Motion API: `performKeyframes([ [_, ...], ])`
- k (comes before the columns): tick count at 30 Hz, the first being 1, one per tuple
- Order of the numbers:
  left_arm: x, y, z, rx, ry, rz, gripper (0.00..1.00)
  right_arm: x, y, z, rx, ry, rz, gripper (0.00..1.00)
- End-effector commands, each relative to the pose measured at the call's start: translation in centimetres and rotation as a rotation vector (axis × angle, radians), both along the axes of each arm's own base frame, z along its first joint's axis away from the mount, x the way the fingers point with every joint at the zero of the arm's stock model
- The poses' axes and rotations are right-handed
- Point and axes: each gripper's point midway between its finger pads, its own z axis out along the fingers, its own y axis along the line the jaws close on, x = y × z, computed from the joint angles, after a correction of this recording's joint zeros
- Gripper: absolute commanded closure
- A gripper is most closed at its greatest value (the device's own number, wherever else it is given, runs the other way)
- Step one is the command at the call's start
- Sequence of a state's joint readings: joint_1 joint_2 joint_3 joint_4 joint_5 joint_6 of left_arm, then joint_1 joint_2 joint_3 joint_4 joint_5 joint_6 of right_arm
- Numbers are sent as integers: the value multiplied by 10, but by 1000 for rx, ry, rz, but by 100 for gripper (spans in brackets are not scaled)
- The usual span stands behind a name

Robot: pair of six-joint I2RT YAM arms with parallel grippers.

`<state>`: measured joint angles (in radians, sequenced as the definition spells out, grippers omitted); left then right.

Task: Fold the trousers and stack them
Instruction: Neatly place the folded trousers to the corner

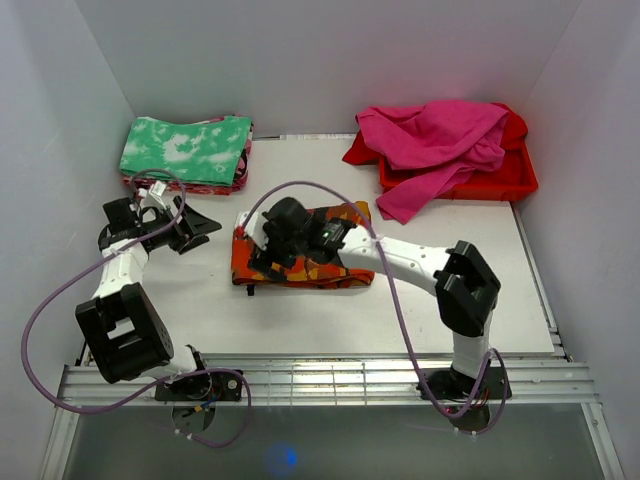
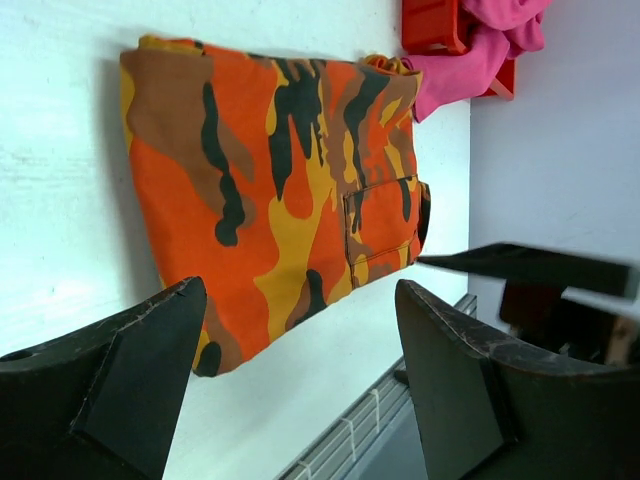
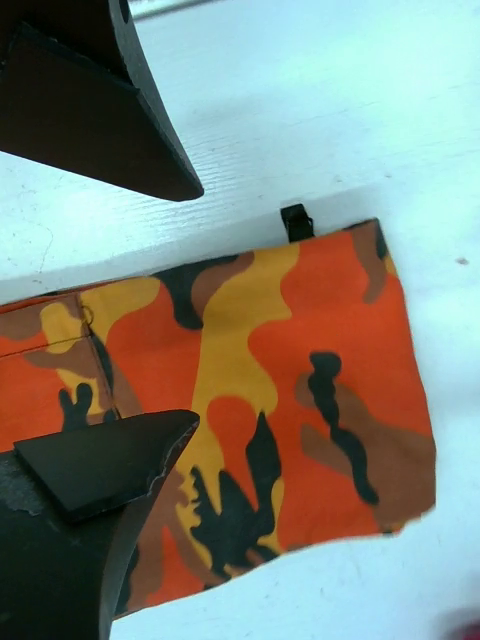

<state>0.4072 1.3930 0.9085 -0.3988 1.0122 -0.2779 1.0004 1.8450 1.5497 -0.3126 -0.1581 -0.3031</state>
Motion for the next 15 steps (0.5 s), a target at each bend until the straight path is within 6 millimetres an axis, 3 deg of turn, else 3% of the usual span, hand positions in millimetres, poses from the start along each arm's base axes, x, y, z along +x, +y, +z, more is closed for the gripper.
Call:
performKeyframes([
  [1,-17,1,-8,-20,64,22,12,18,-6,-35,-200,-226,-32,10],
  [4,-21,3,-16,-38,92,32,13,10,2,-67,-283,-258,-3,10],
  [9,-27,6,-30,-43,112,46,13,19,7,-111,-341,-337,-36,2],
  [12,-32,7,-35,-40,120,61,13,21,1,-134,-393,-333,-42,11],
  [15,-34,9,-40,-35,130,77,12,12,-8,-150,-408,-313,-9,12],
])
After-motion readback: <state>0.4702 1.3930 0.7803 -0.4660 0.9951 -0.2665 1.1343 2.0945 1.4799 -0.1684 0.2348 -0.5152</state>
